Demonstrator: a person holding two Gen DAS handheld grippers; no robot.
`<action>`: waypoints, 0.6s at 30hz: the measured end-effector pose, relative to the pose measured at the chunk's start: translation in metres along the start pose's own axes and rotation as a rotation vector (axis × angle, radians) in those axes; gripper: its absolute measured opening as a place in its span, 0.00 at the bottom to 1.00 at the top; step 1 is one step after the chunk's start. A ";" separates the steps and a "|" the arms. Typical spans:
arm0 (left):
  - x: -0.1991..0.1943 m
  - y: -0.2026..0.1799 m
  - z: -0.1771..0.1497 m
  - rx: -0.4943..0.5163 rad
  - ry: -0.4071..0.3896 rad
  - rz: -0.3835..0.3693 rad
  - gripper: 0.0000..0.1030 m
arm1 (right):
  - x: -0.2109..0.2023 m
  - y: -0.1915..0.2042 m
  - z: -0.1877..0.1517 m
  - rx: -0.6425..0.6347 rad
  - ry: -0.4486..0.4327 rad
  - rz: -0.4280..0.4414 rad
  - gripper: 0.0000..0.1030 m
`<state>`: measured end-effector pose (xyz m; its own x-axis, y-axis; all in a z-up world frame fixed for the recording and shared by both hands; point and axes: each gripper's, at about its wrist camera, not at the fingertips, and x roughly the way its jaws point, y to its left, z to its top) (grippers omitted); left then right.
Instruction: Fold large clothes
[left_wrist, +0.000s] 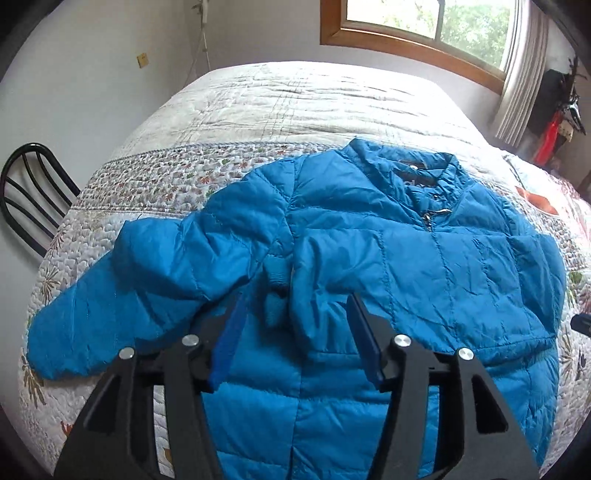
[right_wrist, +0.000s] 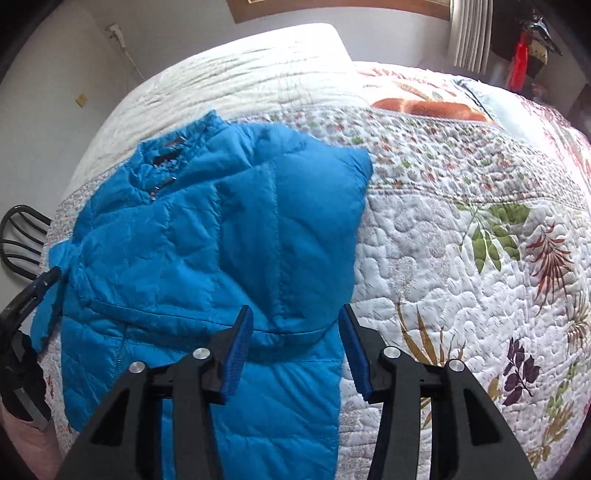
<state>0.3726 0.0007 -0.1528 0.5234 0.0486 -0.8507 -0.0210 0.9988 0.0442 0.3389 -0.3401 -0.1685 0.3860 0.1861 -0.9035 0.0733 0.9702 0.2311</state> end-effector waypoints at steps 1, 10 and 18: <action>-0.001 -0.003 -0.001 0.005 0.004 -0.015 0.54 | 0.000 0.006 0.000 -0.008 0.007 0.001 0.47; 0.025 -0.028 -0.013 0.038 0.075 -0.047 0.54 | 0.041 0.042 0.001 -0.066 0.059 -0.030 0.47; 0.057 -0.015 -0.024 0.028 0.142 -0.027 0.56 | 0.061 0.037 -0.004 -0.060 0.081 -0.039 0.46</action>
<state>0.3827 -0.0116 -0.2146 0.3976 0.0238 -0.9172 0.0161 0.9993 0.0329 0.3610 -0.2922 -0.2167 0.3083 0.1579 -0.9381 0.0308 0.9839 0.1758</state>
